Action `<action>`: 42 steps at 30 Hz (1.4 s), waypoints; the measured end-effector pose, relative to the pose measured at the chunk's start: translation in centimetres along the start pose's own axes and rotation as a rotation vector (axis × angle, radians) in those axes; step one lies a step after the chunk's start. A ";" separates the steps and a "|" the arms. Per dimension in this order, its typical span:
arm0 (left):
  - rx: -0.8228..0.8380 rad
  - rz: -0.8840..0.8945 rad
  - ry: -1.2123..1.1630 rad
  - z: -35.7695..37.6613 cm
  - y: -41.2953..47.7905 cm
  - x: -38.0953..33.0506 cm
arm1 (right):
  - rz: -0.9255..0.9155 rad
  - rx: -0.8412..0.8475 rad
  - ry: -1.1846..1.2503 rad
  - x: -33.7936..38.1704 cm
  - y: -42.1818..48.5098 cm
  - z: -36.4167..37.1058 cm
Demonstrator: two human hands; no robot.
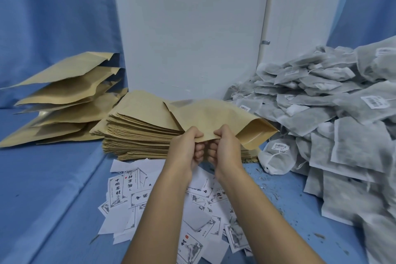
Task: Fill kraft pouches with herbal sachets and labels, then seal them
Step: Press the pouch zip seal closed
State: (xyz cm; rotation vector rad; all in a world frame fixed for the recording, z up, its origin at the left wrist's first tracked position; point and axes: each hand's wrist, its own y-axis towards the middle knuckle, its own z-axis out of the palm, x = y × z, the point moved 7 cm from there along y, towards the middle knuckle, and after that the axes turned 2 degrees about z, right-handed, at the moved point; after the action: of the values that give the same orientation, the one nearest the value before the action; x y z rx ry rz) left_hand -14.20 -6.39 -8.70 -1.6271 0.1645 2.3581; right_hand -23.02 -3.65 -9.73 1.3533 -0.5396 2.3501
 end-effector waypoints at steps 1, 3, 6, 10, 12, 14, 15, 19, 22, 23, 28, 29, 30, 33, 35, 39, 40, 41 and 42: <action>-0.009 0.005 0.005 -0.1 0.0 0.0 | -0.006 -0.001 -0.009 0.0 0.1 -0.1; -0.014 0.003 -0.003 -0.3 0.1 0.0 | -0.001 0.000 -0.023 0.0 0.1 -0.1; -0.027 -0.018 -0.002 -0.4 0.1 0.0 | -0.026 -0.045 0.003 0.2 0.3 -0.5; -0.054 -0.021 -0.031 -0.8 0.2 -0.1 | -0.026 -0.060 -0.024 0.1 0.3 -0.6; -0.058 -0.027 -0.037 -0.9 0.2 -0.2 | -0.035 -0.089 -0.017 0.2 0.4 -0.9; -0.058 -0.027 -0.027 -1.0 0.2 -0.3 | -0.052 -0.101 0.006 0.4 0.5 -1.1; -0.061 -0.023 -0.025 -1.0 0.2 -0.3 | -0.044 -0.095 0.008 0.4 0.6 -1.1; -0.065 -0.023 -0.043 -1.3 0.3 -0.5 | -0.038 -0.123 0.026 0.6 0.6 -1.5; -0.154 0.029 -0.068 -1.7 0.1 -0.8 | -0.040 -0.114 0.040 0.7 0.5 -1.4; -0.211 0.071 -0.064 -1.9 0.0 -1.0 | -0.026 -0.086 0.028 0.6 0.5 -1.0; -0.273 0.178 0.011 -0.7 -0.8 -0.5 | -0.024 0.012 -0.118 0.1 -0.1 0.3; -0.240 0.137 0.006 -0.4 -0.8 -0.2 | -0.021 0.022 -0.140 0.1 -0.2 0.5; -0.223 0.104 -0.014 -0.3 -0.7 -0.1 | -0.010 0.029 -0.134 -0.1 -0.3 0.5; -0.237 0.091 -0.062 -0.7 -0.4 -0.2 | 0.031 0.008 0.023 -0.3 -0.3 0.2; -0.241 0.100 -0.044 -0.7 -0.5 0.0 | 0.029 0.019 0.085 -0.2 -0.5 0.3; -0.181 0.090 0.085 0.1 -0.5 0.3 | 0.081 0.074 0.008 -0.2 -0.9 0.4; -0.173 0.091 0.101 0.2 -0.4 0.3 | 0.103 0.086 0.015 -0.3 -0.7 0.2; -0.172 0.094 0.084 0.3 -0.4 0.2 | 0.119 0.090 0.055 -0.4 -0.6 0.1; -0.180 0.100 0.052 0.2 -0.4 0.2 | 0.121 0.078 0.113 -0.4 -0.3 -0.1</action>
State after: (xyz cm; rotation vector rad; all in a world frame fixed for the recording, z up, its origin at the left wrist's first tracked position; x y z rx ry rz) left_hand -14.37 -5.94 -8.76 -1.8023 0.0457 2.4682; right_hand -22.76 -3.36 -10.13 1.2431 -0.5145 2.5513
